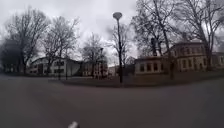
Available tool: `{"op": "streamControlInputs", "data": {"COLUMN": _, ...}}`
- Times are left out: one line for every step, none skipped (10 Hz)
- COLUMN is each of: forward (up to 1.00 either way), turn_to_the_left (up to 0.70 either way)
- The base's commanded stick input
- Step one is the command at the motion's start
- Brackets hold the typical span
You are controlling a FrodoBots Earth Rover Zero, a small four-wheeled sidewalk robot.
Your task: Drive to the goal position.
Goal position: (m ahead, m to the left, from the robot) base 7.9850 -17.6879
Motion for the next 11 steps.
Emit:
{"op": "streamControlInputs", "data": {"forward": 0.0, "turn_to_the_left": 0.0}}
{"op": "streamControlInputs", "data": {"forward": 0.0, "turn_to_the_left": 0.0}}
{"op": "streamControlInputs", "data": {"forward": 0.0, "turn_to_the_left": 0.0}}
{"op": "streamControlInputs", "data": {"forward": 0.23, "turn_to_the_left": 0.0}}
{"op": "streamControlInputs", "data": {"forward": 0.7, "turn_to_the_left": 0.0}}
{"op": "streamControlInputs", "data": {"forward": 0.7, "turn_to_the_left": 0.0}}
{"op": "streamControlInputs", "data": {"forward": 0.7, "turn_to_the_left": 0.0}}
{"op": "streamControlInputs", "data": {"forward": 0.7, "turn_to_the_left": 0.0}}
{"op": "streamControlInputs", "data": {"forward": 0.7, "turn_to_the_left": 0.0}}
{"op": "streamControlInputs", "data": {"forward": 0.7, "turn_to_the_left": 0.0}}
{"op": "streamControlInputs", "data": {"forward": 0.7, "turn_to_the_left": 0.0}}
